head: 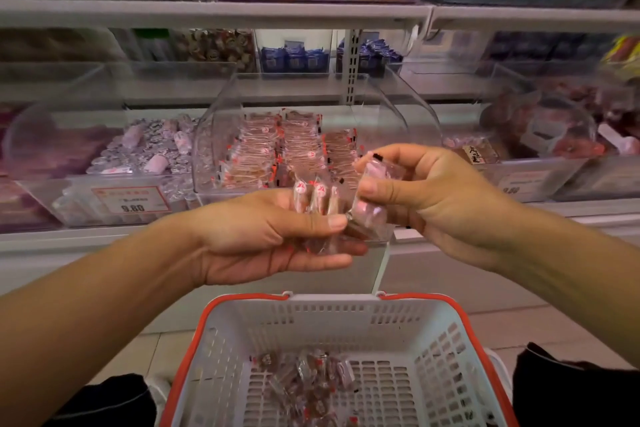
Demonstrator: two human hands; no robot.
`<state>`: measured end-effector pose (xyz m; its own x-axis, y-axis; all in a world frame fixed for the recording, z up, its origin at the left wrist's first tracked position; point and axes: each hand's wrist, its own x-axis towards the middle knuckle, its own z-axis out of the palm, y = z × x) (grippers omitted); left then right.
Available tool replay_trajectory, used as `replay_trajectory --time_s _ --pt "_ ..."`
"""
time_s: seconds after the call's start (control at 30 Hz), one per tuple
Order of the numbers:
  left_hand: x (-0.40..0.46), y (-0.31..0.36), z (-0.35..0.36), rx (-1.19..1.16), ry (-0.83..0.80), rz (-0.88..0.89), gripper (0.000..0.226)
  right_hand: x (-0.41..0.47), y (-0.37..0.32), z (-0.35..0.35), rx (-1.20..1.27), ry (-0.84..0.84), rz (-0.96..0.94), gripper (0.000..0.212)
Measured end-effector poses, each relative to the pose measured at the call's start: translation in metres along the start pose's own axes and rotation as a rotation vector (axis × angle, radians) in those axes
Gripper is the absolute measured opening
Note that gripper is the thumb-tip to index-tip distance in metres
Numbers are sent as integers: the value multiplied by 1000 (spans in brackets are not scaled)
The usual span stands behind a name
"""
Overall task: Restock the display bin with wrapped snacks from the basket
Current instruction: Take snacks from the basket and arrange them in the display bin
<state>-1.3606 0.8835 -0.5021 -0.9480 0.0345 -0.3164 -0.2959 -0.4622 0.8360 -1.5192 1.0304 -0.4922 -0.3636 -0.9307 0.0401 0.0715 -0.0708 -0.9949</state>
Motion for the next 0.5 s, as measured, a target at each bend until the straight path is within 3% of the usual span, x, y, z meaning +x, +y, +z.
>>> replay_trajectory --time_s 0.17,0.33,0.43,0.5 --pt "-8 1 2 13 -167 -13 53 -6 3 10 -111 24 -129 18" --pt "-7 -5 5 64 -34 -10 36 -8 13 25 -196 47 -188 30" --pt "-7 -5 3 174 63 8 25 -4 10 26 -570 -23 -255 44" --pt "-8 -4 3 274 79 13 22 -2 6 22 -676 -113 -219 54"
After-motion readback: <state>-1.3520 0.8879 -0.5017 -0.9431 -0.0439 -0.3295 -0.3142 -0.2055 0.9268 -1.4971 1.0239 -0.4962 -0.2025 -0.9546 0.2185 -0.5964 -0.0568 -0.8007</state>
